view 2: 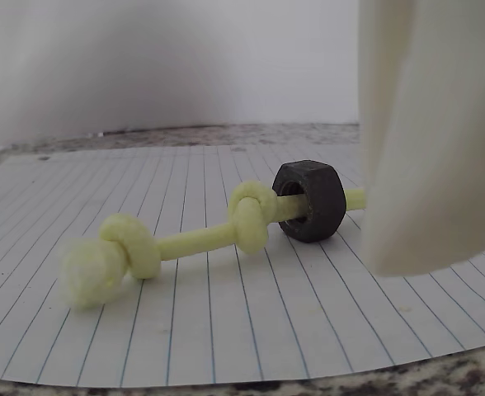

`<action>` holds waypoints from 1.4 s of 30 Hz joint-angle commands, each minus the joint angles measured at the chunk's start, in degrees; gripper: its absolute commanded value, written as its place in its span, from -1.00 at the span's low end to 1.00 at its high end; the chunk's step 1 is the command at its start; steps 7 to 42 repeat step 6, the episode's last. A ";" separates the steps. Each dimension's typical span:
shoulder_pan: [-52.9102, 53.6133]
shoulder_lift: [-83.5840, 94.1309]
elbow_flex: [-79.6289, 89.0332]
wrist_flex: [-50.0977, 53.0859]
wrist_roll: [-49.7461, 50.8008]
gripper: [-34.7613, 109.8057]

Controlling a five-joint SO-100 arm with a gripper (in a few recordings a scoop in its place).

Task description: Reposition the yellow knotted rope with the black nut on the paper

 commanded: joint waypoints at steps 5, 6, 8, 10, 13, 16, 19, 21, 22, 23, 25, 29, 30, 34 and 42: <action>-0.18 0.18 0.18 -0.18 -0.35 -0.52; -0.18 0.18 0.18 -0.18 -0.35 -0.52; -0.18 0.18 0.18 -0.18 -0.35 -0.52; -0.18 0.18 0.18 -0.18 -0.35 -0.52; -0.18 0.18 0.18 -0.18 -0.35 -0.52; -0.18 0.18 0.18 -0.18 -0.35 -0.52; -0.18 0.18 0.18 -0.18 -0.35 -0.52; -0.18 0.18 0.18 -0.18 -0.35 -0.52; -0.18 0.18 0.18 -0.18 -0.35 -0.52; -0.18 0.18 0.18 -0.18 -0.35 -0.52; -0.18 0.18 0.18 -0.18 -0.35 -0.52; -0.18 0.18 0.18 -0.18 -0.35 -0.52; -0.18 0.18 0.18 -0.18 -0.35 -0.52; -0.18 0.18 0.18 -0.18 -0.35 -0.52; -0.18 0.18 0.18 -0.18 -0.35 -0.52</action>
